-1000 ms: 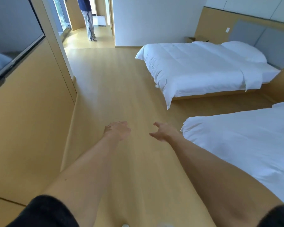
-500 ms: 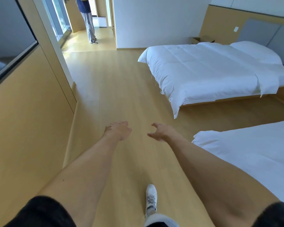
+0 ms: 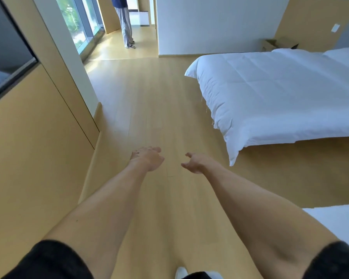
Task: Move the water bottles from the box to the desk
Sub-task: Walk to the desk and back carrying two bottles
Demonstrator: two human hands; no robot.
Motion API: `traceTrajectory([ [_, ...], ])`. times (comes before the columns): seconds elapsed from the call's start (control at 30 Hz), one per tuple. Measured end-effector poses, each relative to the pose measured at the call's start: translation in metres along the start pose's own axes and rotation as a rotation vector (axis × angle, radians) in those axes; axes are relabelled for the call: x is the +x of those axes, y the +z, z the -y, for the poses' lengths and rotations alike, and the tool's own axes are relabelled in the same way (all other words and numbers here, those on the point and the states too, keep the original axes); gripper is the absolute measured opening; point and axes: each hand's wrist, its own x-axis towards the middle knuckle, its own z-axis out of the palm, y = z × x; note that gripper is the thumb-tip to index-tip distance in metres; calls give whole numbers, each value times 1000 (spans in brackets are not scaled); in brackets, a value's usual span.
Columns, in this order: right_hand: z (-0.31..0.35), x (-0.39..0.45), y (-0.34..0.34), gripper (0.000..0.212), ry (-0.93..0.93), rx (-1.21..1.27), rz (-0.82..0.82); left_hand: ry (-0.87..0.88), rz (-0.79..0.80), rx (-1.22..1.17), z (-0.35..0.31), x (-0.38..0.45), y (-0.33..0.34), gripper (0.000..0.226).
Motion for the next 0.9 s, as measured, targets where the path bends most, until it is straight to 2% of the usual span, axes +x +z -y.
traceTrajectory([
  [0.43, 9, 181, -105, 70, 41, 15, -44, -7, 20, 4, 15, 209, -69, 52],
  [0.73, 62, 330, -217, 68, 125, 29, -90, 40, 4, -37, 57, 398, -157, 53],
  [0.9, 90, 397, -262, 66, 96, 20, -100, 76, -4, -8, 73, 477, -199, 53],
])
